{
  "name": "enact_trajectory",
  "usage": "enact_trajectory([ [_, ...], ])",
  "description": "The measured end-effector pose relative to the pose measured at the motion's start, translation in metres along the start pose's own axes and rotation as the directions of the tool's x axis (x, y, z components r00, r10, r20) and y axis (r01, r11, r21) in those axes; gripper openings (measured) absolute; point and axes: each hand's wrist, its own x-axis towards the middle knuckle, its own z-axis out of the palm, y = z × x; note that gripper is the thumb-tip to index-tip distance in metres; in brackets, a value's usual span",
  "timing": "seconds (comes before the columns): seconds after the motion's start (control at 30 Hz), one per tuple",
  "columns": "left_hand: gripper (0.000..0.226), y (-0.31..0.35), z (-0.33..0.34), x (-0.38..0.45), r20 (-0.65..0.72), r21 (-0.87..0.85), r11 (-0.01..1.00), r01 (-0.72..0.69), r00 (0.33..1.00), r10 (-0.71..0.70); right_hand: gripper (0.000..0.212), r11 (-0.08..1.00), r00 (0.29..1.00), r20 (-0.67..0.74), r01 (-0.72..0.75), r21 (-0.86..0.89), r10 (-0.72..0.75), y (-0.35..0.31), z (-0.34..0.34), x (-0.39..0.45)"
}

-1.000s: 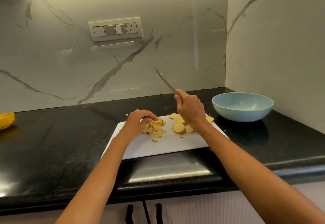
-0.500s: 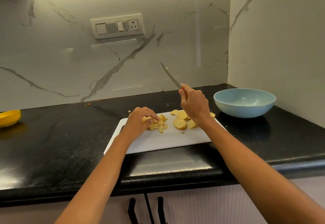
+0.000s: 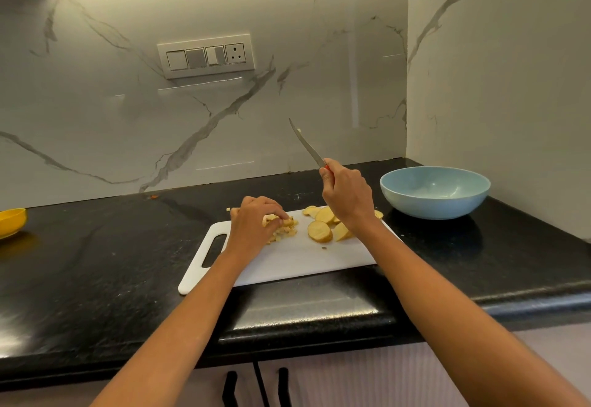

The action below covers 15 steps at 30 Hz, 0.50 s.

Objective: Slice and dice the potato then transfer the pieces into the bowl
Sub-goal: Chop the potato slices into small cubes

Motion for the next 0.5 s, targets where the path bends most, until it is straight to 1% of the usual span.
enact_trajectory([
  [0.1,0.02,-0.004,0.0,-0.001,-0.038,-0.036,0.999,0.031,0.999,-0.032,0.033,1.0,1.0,-0.008,-0.004,0.005,0.004,0.0,-0.001,0.0],
  [0.17,0.021,-0.001,-0.001,0.001,-0.095,-0.049,0.999,0.007,0.995,-0.011,0.033,1.0,1.0,-0.016,-0.01,0.015,0.01,0.001,-0.001,0.0],
  [0.2,0.022,0.004,-0.002,0.001,-0.102,-0.062,0.998,-0.02,0.995,0.014,0.033,1.0,1.0,-0.019,-0.015,0.019,0.016,0.001,-0.002,0.001],
  [0.23,0.026,0.011,-0.002,0.0,-0.074,-0.079,0.996,-0.042,0.997,0.036,0.033,1.0,1.0,-0.022,-0.02,0.021,0.02,0.001,-0.002,0.001],
  [0.27,0.034,0.019,-0.002,-0.001,-0.007,-0.086,0.995,-0.05,0.999,0.05,0.033,0.999,0.999,-0.024,-0.024,0.022,0.024,0.001,-0.002,0.001],
  [0.33,0.052,0.035,0.003,-0.004,0.178,-0.02,0.997,-0.07,0.981,0.072,0.032,0.999,0.999,-0.023,-0.027,0.024,0.027,0.001,-0.001,0.002],
  [0.37,0.057,0.04,0.006,-0.004,0.256,0.029,0.996,-0.089,0.964,0.079,0.032,0.999,0.999,-0.019,-0.028,0.026,0.029,0.001,-0.001,0.002],
  [0.4,0.058,0.042,0.01,-0.004,0.306,0.058,0.993,-0.099,0.949,0.077,0.032,0.999,0.999,-0.015,-0.03,0.027,0.03,0.001,-0.001,0.002],
  [0.43,0.057,0.043,0.011,-0.003,0.329,0.061,0.994,-0.091,0.942,0.066,0.033,0.999,0.999,-0.012,-0.032,0.027,0.033,0.001,-0.001,0.002],
  [0.5,0.054,0.041,0.012,-0.001,0.318,0.027,0.998,-0.064,0.946,0.053,0.033,0.999,0.999,-0.014,-0.037,0.027,0.038,0.001,-0.002,0.002],
])
